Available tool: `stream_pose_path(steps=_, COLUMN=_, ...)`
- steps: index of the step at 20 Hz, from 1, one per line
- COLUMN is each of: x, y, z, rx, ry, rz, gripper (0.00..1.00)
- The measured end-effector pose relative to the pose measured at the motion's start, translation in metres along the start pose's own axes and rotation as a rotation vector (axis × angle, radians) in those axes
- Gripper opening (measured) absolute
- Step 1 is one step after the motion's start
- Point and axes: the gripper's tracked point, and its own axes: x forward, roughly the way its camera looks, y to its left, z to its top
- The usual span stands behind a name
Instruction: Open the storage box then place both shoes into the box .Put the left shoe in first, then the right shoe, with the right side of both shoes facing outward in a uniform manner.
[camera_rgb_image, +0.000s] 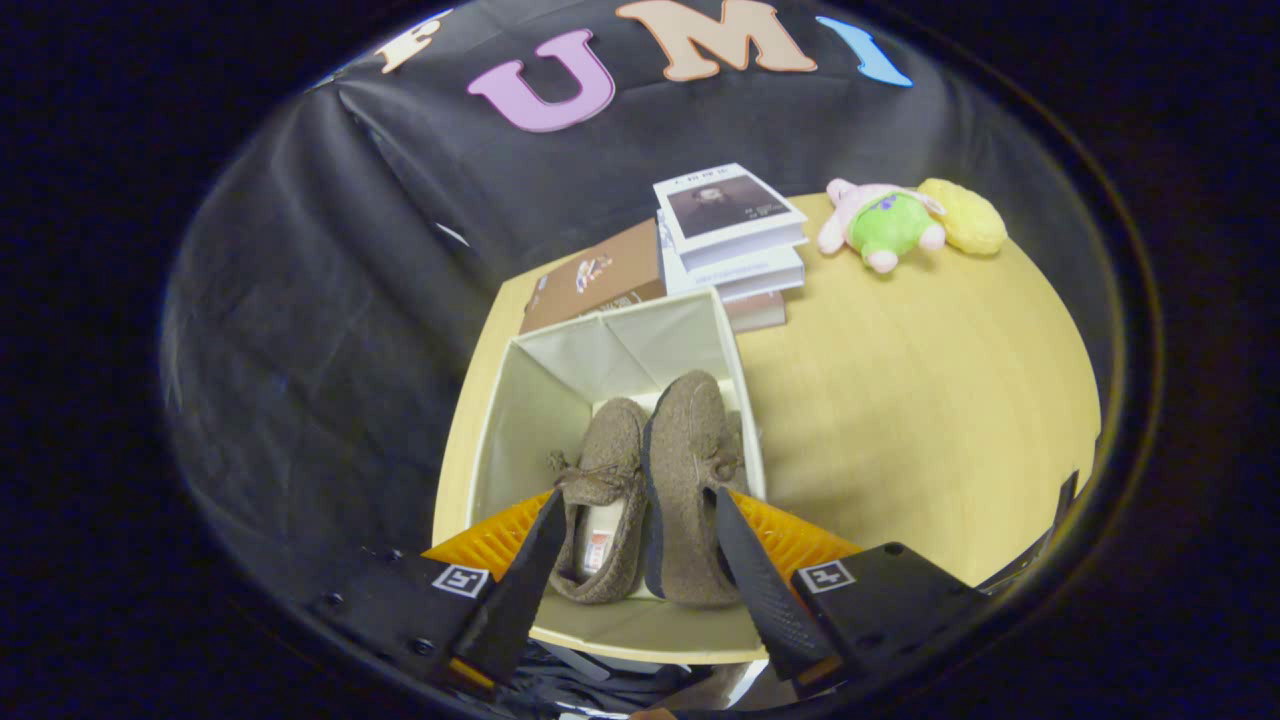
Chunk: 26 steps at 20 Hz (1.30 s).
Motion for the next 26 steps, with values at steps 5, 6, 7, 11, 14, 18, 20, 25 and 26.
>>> stream_pose_path(steps=5, x=-0.042, y=-0.036, z=0.03, rx=0.02, ry=-0.151, rz=-0.002, gripper=0.98)
stream_pose_path(steps=6, x=-0.05, y=-0.043, z=0.037, rx=0.016, ry=-0.186, rz=-0.004, gripper=0.98)
stream_pose_path(steps=7, x=-0.059, y=-0.05, z=0.045, rx=-0.002, ry=-0.232, rz=-0.007, gripper=0.98)
stream_pose_path(steps=11, x=-0.111, y=-0.062, z=0.086, rx=-0.079, ry=-0.476, rz=0.021, gripper=0.98)
stream_pose_path(steps=14, x=-0.149, y=-0.063, z=0.106, rx=-0.128, ry=-0.652, rz=0.021, gripper=0.97)
stream_pose_path(steps=18, x=-0.195, y=-0.062, z=0.129, rx=-0.212, ry=-0.832, rz=0.008, gripper=0.97)
stream_pose_path(steps=20, x=-0.214, y=-0.063, z=0.136, rx=-0.234, ry=-0.896, rz=-0.01, gripper=0.97)
stream_pose_path(steps=25, x=-0.24, y=-0.074, z=0.144, rx=-0.247, ry=-0.967, rz=-0.058, gripper=0.97)
stream_pose_path(steps=26, x=-0.243, y=-0.078, z=0.146, rx=-0.254, ry=-0.979, rz=-0.074, gripper=0.97)
